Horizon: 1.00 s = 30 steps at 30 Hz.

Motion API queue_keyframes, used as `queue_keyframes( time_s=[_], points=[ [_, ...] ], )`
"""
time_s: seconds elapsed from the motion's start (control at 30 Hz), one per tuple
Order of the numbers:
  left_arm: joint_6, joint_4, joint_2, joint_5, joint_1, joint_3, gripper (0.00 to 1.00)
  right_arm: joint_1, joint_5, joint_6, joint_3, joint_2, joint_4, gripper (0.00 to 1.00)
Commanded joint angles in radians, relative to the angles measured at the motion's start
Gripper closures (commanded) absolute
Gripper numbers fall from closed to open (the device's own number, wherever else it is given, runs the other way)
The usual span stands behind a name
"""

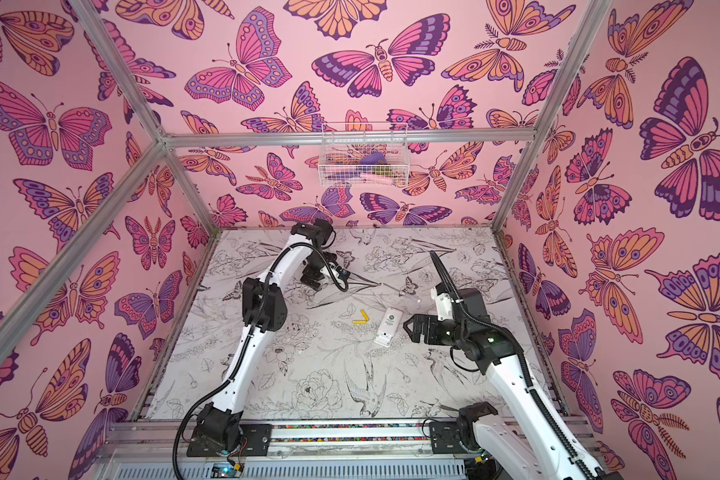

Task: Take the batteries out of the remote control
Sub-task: 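Lift the white display remote off the table with the left gripper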

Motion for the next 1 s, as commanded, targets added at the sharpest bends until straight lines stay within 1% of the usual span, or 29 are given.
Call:
queue_keyframes(
  time_s=[0.0,0.07,0.2,0.33,0.57,0.7,0.83,0.97],
  points=[
    [0.164,0.014,0.011,-0.11,0.011,-0.042,0.02,-0.004,-0.002,-0.013,0.006,-0.011,0.009,0.0],
    [0.205,0.024,0.015,-0.131,0.016,-0.042,0.04,-0.004,0.0,-0.018,0.009,-0.009,0.008,0.0],
    [0.262,0.032,0.026,-0.172,0.024,-0.043,0.12,-0.004,0.0,-0.027,0.018,0.003,0.004,0.0],
    [0.276,0.051,0.033,-0.163,0.019,-0.044,0.2,-0.004,-0.002,-0.029,0.025,0.017,0.009,0.0],
    [0.254,0.07,0.037,-0.11,0.007,-0.05,0.32,-0.004,-0.009,-0.032,0.032,0.023,0.012,0.0],
    [0.225,0.073,0.022,-0.078,0.0,-0.063,0.41,-0.004,-0.01,-0.033,0.036,0.02,0.009,0.0],
    [0.178,0.073,0.003,-0.041,-0.005,-0.066,0.45,-0.005,-0.013,-0.027,0.033,0.008,0.011,0.0],
    [0.092,0.073,-0.032,0.009,-0.013,-0.076,0.47,-0.004,-0.023,-0.011,0.024,-0.017,0.02,0.0]
  ],
)
